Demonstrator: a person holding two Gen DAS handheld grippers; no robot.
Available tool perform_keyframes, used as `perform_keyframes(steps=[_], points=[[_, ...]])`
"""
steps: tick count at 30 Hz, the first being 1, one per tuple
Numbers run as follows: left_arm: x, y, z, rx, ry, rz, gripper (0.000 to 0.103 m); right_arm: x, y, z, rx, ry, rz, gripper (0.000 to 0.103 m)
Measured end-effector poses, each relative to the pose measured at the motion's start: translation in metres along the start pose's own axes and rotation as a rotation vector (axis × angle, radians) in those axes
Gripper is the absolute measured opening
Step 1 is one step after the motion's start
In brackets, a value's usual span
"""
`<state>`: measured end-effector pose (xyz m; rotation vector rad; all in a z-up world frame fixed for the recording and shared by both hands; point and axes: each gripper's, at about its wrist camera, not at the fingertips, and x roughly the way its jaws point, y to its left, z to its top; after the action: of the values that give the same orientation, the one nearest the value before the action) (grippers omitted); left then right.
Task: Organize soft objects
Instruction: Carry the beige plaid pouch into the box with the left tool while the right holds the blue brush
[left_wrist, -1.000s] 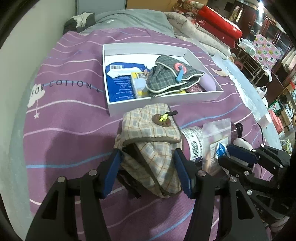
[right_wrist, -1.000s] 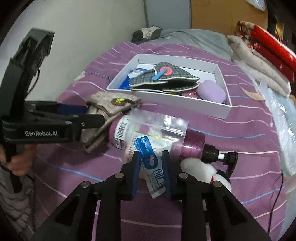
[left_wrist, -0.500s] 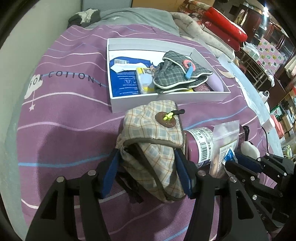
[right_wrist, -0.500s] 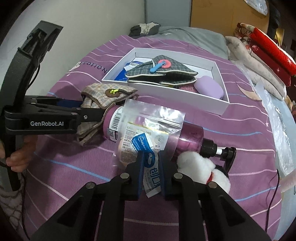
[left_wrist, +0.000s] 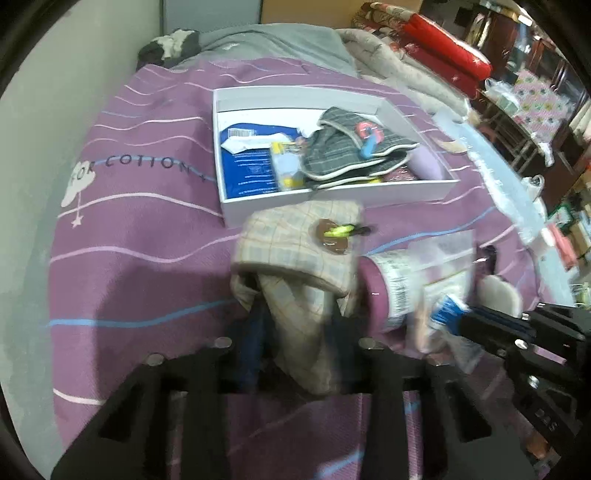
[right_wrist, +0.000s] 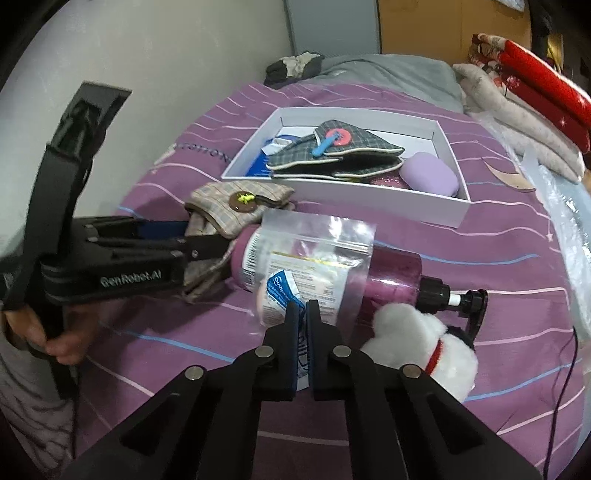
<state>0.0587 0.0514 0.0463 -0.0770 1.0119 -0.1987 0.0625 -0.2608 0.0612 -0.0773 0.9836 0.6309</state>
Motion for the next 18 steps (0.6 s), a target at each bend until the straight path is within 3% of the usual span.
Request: perform_keyframes(steps=[4, 18], points=[[-0.010, 0.002, 0.003, -0.004, -0.030, 0.031, 0.031, -0.009, -0.005, 0.007, 0.052, -0.017, 0.054, 0.001], [-0.048, 0.021, 0.018, -0.048, -0.114, 0.027, 0.030, -0.030, -0.014, 0.030, 0.163, -0.072, 0.151, 0.001]])
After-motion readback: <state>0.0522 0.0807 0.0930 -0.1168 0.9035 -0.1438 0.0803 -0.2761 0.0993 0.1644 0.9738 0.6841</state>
